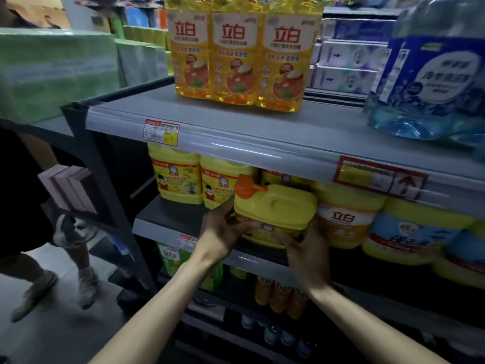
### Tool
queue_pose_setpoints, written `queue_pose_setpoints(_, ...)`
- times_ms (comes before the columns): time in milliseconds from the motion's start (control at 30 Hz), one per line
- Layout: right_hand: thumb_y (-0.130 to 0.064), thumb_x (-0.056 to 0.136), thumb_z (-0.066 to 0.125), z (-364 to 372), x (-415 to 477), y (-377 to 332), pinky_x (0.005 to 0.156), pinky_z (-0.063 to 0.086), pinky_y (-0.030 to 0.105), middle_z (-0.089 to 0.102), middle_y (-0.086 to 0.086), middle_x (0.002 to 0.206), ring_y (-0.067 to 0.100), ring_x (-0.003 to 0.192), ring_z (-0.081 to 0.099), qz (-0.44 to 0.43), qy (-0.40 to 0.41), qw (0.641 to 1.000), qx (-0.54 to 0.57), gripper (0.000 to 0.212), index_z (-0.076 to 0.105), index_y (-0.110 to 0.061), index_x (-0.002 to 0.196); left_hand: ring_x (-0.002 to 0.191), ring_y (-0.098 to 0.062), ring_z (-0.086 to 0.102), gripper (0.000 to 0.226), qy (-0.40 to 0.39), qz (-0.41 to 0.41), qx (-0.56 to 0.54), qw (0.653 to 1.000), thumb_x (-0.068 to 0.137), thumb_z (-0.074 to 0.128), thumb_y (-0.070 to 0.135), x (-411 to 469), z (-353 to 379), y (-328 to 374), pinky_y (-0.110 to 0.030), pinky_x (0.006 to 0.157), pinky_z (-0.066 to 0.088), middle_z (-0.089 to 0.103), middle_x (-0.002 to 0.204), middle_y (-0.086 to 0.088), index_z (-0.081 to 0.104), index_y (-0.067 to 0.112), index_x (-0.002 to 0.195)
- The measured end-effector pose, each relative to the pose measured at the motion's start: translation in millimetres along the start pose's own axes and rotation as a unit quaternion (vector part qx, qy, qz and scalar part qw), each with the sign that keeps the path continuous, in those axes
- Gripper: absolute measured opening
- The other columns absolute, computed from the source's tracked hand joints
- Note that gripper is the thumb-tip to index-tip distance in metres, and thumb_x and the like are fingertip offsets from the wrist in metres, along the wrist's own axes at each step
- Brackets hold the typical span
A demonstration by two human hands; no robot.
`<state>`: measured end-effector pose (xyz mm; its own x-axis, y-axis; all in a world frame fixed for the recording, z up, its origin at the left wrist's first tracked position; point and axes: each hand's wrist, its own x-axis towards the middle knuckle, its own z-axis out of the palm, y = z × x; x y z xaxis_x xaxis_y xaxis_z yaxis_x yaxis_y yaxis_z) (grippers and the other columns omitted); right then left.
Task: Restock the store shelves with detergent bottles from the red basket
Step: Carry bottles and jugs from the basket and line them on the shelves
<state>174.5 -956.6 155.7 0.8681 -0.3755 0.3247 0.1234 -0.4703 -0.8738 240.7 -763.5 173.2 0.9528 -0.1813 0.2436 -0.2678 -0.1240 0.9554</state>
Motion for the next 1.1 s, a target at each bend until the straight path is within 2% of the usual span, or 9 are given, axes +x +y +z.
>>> queue_pose_setpoints(67, -0.024, 0.09, 0.085, 2.1, 0.9, -3.0, 0.107, 0.051, 0.041, 0.067, -0.002, 0.139, 0.021, 0.129, 0.063, 0.003, 0.004, 1.0, -0.001, 0.072, 0.049, -0.015, 0.152, 0.119, -0.015, 0.071, 0.076, 0.001, 0.0, 0.014, 1.0, 0.065, 0.094, 0.048, 7.0, -0.1, -4.4, -0.049, 0.101, 0.059, 0.079, 0.119, 0.011, 0.069, 0.025, 0.133)
queue_pose_setpoints(233, -0.044, 0.087, 0.084, 4.8, 9.8, -11.1, 0.107, 0.052, 0.038, 0.067, -0.008, 0.142, 0.014, 0.129, 0.064, 0.004, 0.006, 1.0, -0.009, 0.08, 0.044, -0.027, 0.155, 0.114, -0.007, 0.072, 0.059, -0.01, -0.008, 0.048, 0.999, 0.078, 0.093, 0.029, 20.6, -0.1, -9.7, -0.033, 0.093, 0.06, 0.079, 0.116, 0.012, 0.069, 0.024, 0.132)
queue_pose_setpoints(400, -0.068, 0.092, 0.065, 7.5, 6.2, -3.7, 0.105, 0.056, 0.045, 0.07, -0.009, 0.136, 0.015, 0.122, 0.07, 0.009, -0.01, 1.0, -0.009, 0.075, 0.046, -0.029, 0.154, 0.105, 0.013, 0.067, 0.038, -0.026, -0.013, 0.074, 0.997, 0.087, 0.085, 0.028, 25.0, 0.4, -7.3, -0.013, 0.086, 0.055, 0.075, 0.108, 0.023, 0.071, 0.029, 0.121)
queue_pose_setpoints(567, -0.041, 0.102, 0.068, 7.3, -11.8, -0.9, 0.104, 0.05, 0.031, 0.067, -0.02, 0.129, -0.002, 0.117, 0.062, 0.031, -0.008, 0.999, 0.005, 0.066, 0.039, -0.034, 0.161, 0.111, 0.001, 0.068, 0.05, -0.049, -0.02, 0.093, 0.994, 0.093, 0.078, 0.043, 23.5, 1.3, -3.5, -0.025, 0.097, 0.056, 0.075, 0.123, 0.012, 0.066, 0.023, 0.137)
queue_pose_setpoints(767, -0.026, 0.102, 0.07, 2.8, -21.3, 16.2, 0.116, 0.047, 0.044, 0.06, -0.012, 0.148, 0.011, 0.134, 0.059, 0.089, -0.046, 0.994, 0.041, 0.073, 0.033, -0.03, 0.166, 0.119, -0.016, 0.068, 0.065, -0.092, -0.078, 0.152, 0.981, 0.083, 0.074, 0.062, 10.2, -2.8, -13.4, -0.039, 0.103, 0.055, 0.076, 0.123, 0.007, 0.066, 0.025, 0.136)
queue_pose_setpoints(867, -0.012, 0.103, 0.068, -1.3, -29.3, 20.3, 0.121, 0.044, 0.044, 0.056, -0.019, 0.152, 0.005, 0.14, 0.055, 0.12, -0.09, 0.985, 0.085, 0.073, 0.034, -0.029, 0.165, 0.124, -0.014, 0.066, 0.063, -0.093, -0.109, 0.113, 0.983, 0.077, 0.079, 0.056, 6.1, -8.1, -20.2, -0.039, 0.109, 0.052, 0.075, 0.122, 0.01, 0.072, 0.024, 0.132)
queue_pose_setpoints(933, -0.011, 0.103, 0.067, -2.3, -34.1, 21.4, 0.122, 0.043, 0.043, 0.053, -0.018, 0.157, 0.005, 0.143, 0.052, 0.133, -0.105, 0.98, 0.103, 0.074, 0.033, -0.032, 0.165, 0.123, -0.011, 0.066, 0.065, -0.091, -0.108, 0.107, 0.984, 0.067, 0.077, 0.063, 4.3, -8.7, -27.4, -0.039, 0.109, 0.053, 0.075, 0.12, 0.015, 0.072, 0.039, 0.127)
queue_pose_setpoints(1000, -0.011, 0.103, 0.067, 0.2, -37.0, 20.5, 0.123, 0.041, 0.041, 0.05, -0.018, 0.159, 0.007, 0.146, 0.048, 0.141, -0.106, 0.977, 0.118, 0.076, 0.032, -0.035, 0.165, 0.12, -0.008, 0.068, 0.049, -0.09, -0.103, 0.1, 0.986, 0.064, 0.073, 0.065, 6.5, -7.6, -33.2, -0.042, 0.108, 0.054, 0.076, 0.118, 0.02, 0.071, 0.058, 0.112)
queue_pose_setpoints(1100, -0.012, 0.102, 0.07, 7.0, -41.0, 23.3, 0.121, 0.042, 0.04, 0.05, -0.029, 0.152, 0.008, 0.146, 0.048, 0.142, -0.104, 0.979, 0.106, 0.08, 0.03, -0.044, 0.164, 0.122, -0.006, 0.067, 0.044, -0.096, -0.095, 0.069, 0.988, 0.074, 0.079, 0.051, 11.4, -5.5, -34.0, -0.045, 0.111, 0.053, 0.077, 0.12, 0.021, 0.072, 0.052, 0.118)
